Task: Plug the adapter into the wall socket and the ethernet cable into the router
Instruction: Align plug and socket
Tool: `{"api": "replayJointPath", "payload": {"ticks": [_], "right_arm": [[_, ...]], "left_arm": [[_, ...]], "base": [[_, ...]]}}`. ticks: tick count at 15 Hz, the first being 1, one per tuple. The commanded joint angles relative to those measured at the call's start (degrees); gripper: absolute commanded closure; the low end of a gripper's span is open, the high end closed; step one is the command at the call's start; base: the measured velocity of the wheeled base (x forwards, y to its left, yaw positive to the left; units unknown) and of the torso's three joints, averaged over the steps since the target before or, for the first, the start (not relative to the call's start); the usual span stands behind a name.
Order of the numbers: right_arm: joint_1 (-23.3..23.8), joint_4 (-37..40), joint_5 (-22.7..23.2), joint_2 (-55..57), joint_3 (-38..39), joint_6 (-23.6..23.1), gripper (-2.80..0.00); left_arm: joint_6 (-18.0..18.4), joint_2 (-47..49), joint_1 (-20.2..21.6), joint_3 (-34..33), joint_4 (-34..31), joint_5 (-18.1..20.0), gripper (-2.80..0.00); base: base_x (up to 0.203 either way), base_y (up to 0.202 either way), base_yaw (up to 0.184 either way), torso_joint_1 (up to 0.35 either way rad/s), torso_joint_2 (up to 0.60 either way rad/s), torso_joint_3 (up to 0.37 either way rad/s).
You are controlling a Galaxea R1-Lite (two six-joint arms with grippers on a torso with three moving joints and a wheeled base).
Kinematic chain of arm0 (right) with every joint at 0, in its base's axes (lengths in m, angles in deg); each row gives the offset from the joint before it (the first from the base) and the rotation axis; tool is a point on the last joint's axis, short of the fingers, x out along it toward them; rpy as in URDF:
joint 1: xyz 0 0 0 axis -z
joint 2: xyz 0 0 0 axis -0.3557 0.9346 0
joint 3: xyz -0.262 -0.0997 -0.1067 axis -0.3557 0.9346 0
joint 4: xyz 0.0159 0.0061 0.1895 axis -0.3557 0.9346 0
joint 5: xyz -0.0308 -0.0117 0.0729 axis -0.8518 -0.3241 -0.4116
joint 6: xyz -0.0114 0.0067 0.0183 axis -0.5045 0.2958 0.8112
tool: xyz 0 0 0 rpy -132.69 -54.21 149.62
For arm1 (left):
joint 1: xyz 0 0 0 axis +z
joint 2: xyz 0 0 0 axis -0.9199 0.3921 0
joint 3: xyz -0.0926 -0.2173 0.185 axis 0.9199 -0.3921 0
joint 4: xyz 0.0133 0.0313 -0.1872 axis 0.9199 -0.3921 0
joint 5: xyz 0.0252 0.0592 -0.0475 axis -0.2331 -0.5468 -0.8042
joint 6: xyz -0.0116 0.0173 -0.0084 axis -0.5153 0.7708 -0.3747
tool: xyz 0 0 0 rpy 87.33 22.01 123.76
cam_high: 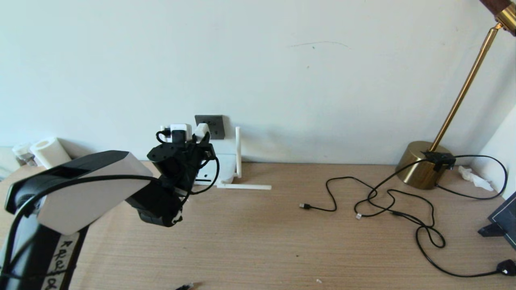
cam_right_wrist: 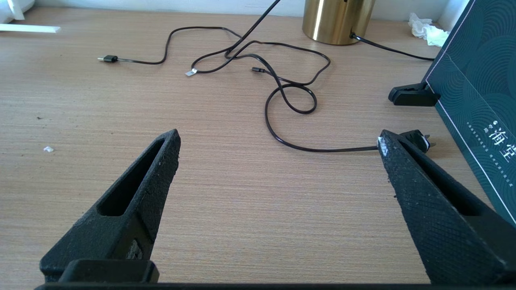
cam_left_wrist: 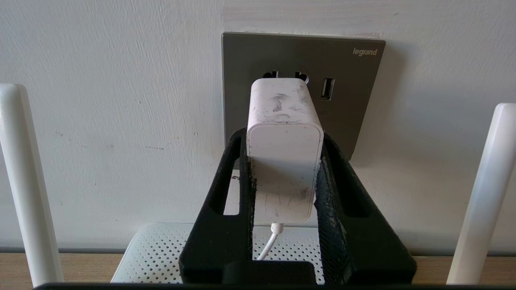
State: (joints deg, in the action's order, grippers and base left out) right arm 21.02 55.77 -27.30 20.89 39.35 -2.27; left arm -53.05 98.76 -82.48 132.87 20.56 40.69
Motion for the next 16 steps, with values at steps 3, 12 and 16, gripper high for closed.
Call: {"api": "replayJointPath", "payload": {"ticks": [3, 12, 16], "right_arm": [[0.0, 0.0, 0.0, 0.0, 0.0, 0.0, -2.8], [0.0, 0.0, 0.0, 0.0, 0.0, 0.0, -2.8], [0.0, 0.0, 0.0, 0.0, 0.0, 0.0, -2.8]], "left_arm": [[0.0, 0.3, 0.0, 0.3, 0.5, -0.1, 0.0], [0.3, 0.2, -0.1, 0.4, 0.5, 0.0, 0.0], [0.4, 0.2, -0.1, 0.4, 0.5, 0.0, 0.0]], "base": [[0.0, 0.0, 0.0, 0.0, 0.0, 0.0], [0.0, 0.0, 0.0, 0.0, 0.0, 0.0], [0.0, 0.0, 0.0, 0.0, 0.0, 0.0]]}}
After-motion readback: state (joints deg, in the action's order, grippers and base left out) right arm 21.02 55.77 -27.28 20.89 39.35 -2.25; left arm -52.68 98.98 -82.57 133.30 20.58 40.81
